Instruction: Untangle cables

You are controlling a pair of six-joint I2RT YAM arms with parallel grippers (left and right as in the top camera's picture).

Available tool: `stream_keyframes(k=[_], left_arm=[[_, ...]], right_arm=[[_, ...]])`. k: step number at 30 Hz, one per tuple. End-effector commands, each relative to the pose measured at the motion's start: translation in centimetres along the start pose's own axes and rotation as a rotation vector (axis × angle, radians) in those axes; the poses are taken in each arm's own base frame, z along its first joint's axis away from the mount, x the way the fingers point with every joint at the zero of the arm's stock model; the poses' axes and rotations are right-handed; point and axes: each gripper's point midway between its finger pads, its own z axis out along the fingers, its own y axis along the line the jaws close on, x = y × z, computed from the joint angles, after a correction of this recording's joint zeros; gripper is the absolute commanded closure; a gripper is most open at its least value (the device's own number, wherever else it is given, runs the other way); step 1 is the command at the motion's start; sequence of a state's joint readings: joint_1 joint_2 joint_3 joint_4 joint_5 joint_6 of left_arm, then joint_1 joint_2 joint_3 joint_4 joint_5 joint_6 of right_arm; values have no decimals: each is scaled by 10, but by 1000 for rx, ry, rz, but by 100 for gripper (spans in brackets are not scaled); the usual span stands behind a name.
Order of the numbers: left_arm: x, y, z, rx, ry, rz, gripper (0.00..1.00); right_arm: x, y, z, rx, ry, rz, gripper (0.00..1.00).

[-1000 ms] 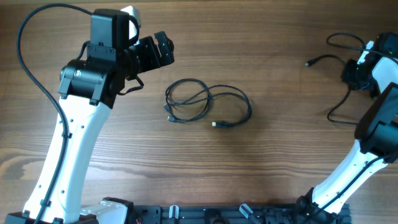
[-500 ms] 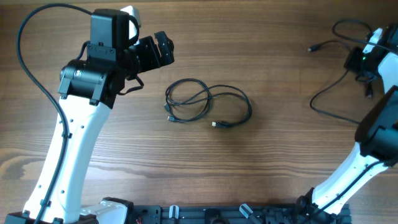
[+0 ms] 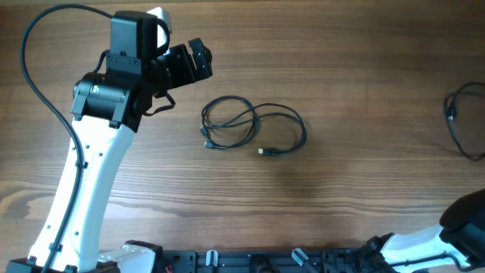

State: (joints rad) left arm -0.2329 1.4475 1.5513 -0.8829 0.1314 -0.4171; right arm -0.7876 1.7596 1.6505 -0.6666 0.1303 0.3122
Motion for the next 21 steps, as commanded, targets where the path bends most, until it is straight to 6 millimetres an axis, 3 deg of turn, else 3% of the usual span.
stream_keyframes(k=[1, 4, 5, 6, 7, 8, 11, 14, 15, 17, 20, 21], left_arm=[[0, -1, 1, 2, 7, -10, 0], [0, -1, 1, 3, 7, -10, 0], [0, -1, 1, 3, 7, -10, 0], [0, -1, 1, 3, 7, -10, 0], [0, -1, 1, 3, 7, -10, 0], [0, -1, 1, 3, 6, -10, 0], [0, -1, 1, 3, 6, -10, 0], [0, -1, 1, 3, 6, -10, 0], [0, -1, 1, 3, 6, -10, 0], [0, -1, 1, 3, 7, -10, 0], [0, -1, 1, 3, 7, -10, 0], [0, -1, 1, 3, 7, -10, 0]], right_arm=[[29, -17, 42, 91, 76, 62, 96], [51, -18, 76, 106, 136, 63, 96], [57, -17, 84, 97, 154, 62, 84], [65, -14, 91, 80, 181, 62, 43], [70, -9, 94, 54, 198, 63, 11], [70, -5, 93, 30, 206, 64, 0], [56, 18, 75, -98, 200, 38, 0], [38, 49, 37, -275, 191, 17, 0], [35, 66, 15, -379, 196, 1, 0], [36, 84, -12, -487, 212, -28, 0], [59, 120, -79, -667, 282, -124, 1], [67, 128, -90, -693, 298, -156, 0]])
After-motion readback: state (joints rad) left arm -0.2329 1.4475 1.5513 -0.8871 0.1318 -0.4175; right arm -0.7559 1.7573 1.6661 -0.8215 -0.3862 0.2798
